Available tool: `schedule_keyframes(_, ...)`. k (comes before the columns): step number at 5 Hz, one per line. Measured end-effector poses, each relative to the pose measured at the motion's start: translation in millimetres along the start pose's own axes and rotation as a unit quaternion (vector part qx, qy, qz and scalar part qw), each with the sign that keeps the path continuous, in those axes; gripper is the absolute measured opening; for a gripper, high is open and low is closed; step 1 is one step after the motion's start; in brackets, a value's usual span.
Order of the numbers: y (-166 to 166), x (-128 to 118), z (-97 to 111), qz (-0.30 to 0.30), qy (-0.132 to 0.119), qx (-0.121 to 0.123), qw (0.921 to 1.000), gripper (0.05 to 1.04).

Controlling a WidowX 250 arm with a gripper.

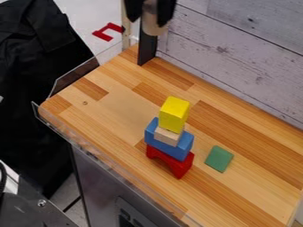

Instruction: Put the cylinder on the yellow cube

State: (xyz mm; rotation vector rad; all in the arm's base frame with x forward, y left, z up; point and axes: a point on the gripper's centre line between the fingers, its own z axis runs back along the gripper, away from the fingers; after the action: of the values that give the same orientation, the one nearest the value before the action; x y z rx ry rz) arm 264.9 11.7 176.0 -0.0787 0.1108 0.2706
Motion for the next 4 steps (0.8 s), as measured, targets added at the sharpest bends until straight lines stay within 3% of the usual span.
schedule_keyframes(4,-18.0,-28.0,-38.6,-0.010,0.083,-0.012,0.9964,0.478)
